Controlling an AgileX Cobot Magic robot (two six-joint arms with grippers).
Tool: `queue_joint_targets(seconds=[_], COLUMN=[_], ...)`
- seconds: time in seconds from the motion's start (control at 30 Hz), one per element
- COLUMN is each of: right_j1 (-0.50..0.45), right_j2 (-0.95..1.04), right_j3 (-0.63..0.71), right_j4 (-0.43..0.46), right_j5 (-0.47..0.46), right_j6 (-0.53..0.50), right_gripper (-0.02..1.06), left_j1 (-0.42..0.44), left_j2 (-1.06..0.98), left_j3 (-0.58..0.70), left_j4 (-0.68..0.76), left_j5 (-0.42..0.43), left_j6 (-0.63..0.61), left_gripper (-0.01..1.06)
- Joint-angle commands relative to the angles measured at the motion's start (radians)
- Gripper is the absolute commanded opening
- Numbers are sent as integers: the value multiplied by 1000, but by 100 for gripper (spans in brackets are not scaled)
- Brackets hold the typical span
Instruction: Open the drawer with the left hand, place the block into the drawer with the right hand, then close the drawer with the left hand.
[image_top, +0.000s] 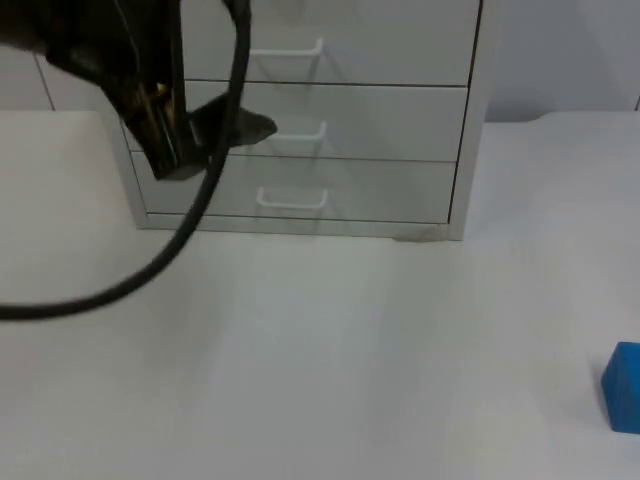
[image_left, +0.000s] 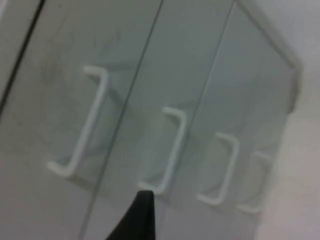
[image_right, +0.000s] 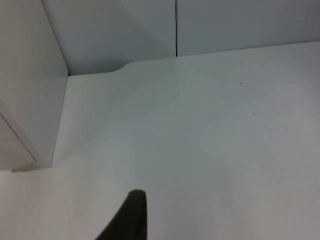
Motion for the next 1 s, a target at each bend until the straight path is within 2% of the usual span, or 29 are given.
queue_joint_targets(seconds=[0.0, 0.03, 0.1, 0.17, 0.2, 0.27, 0.3, 0.37, 0.53, 0.83, 0.97], right_j1=[-1, -1, -1, -1, -1, -1, -1, -1, -1, -1, -1], right_j2=[-4, -4, -4, -4, -4, -4, -4, -4, -4, -4, -4], right_j3=[-10, -10, -10, -10, -10, -10, -10, -10, -10, -10, -10], right_j4=[0, 0, 0, 0, 0, 0, 0, 0, 0, 0, 0], right_j5=[-12, -12, -12, -14, -14, -14, -14, -16, -17, -17, -17], right_j6=[-2, -2, -2, -2, -2, -2, -2, -2, -2, -2, -2], right_gripper=[105, 105, 105, 105, 105, 105, 105, 105, 105, 105, 105], left_j1=[-69, -69, -98, -118, -118, -128, -128, -128, -132, -132, -132], left_j2=[20, 20, 40, 79, 79, 132, 155, 173, 232, 350, 410], left_j3=[43, 43, 43, 43, 43, 43, 43, 43, 43, 37, -1], left_j4=[-319, -319, -393, -397, -397, -403, -403, -399, -327, -224, -174], left_j5=[-237, -237, -288, -360, -360, -445, -453, -453, -427, -427, -429], left_j6=[421, 421, 507, 504, 504, 488, 485, 475, 281, 245, 163], left_gripper=[104, 104, 104, 104, 104, 104, 104, 104, 104, 104, 104])
